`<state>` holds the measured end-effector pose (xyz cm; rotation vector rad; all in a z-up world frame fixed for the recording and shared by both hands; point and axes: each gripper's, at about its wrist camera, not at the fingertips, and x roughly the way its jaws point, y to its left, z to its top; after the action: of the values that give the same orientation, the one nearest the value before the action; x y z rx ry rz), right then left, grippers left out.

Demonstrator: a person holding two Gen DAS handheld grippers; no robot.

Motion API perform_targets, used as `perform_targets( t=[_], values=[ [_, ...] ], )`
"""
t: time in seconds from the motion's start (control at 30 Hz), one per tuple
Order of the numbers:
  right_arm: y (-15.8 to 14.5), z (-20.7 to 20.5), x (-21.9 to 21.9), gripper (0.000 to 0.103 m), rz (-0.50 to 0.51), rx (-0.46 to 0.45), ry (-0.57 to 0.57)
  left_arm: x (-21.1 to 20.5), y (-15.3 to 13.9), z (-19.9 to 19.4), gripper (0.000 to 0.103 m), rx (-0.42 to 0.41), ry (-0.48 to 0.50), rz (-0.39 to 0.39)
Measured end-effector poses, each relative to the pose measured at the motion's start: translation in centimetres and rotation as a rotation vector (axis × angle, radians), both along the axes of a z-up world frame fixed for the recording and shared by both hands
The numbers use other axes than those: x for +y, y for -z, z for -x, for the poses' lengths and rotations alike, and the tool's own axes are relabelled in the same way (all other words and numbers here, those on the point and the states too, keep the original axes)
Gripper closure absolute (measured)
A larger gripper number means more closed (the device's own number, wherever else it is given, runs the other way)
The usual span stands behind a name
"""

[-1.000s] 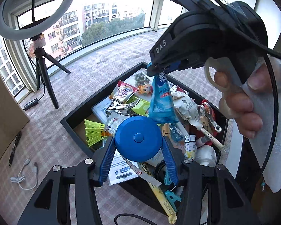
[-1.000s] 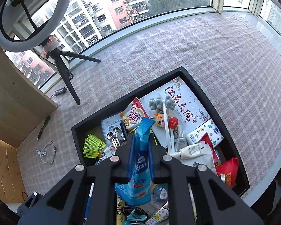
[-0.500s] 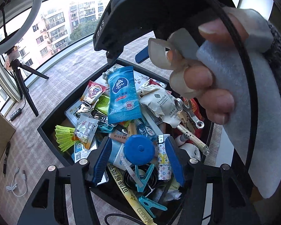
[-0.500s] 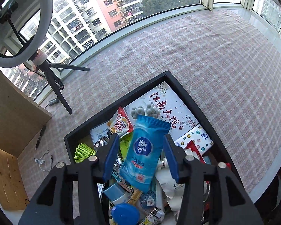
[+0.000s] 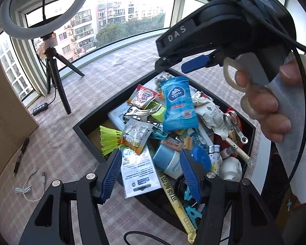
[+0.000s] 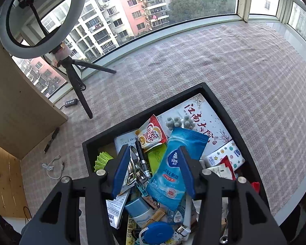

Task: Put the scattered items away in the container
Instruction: 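Carry the wipes pack and tape measure to the tray and release them, then grasp the white USB cable with the left gripper while the right grasps its other end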

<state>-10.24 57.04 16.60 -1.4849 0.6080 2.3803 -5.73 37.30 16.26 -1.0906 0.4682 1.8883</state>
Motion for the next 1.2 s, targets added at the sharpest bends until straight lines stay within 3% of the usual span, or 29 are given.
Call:
perform_targets(
  t=[0.43,0.67,0.93,1.2],
  values=[
    [0.1,4.0,-9.1,0.056,-0.049,0.027,-0.26,-10.6,1.7,8.3,0.046,0.019,-0.246,0.059],
    [1.1,5.7,-15.3,0.056,-0.051,0.05,-0.452,-16.4,3.0,11.6,0.046,0.046,-0.319,0.098],
    [3.2,6.2,-24.4,0.056,-0.155,0.028,-0.763,-22.4,5.3,14.7,0.047,0.05,-0.266,0.14],
    [6.7,6.7,-31.8,0.057,-0.183,-0.008,-0.987,-25.6,8.6,17.9,0.046,0.014,-0.135,0.227]
  ],
)
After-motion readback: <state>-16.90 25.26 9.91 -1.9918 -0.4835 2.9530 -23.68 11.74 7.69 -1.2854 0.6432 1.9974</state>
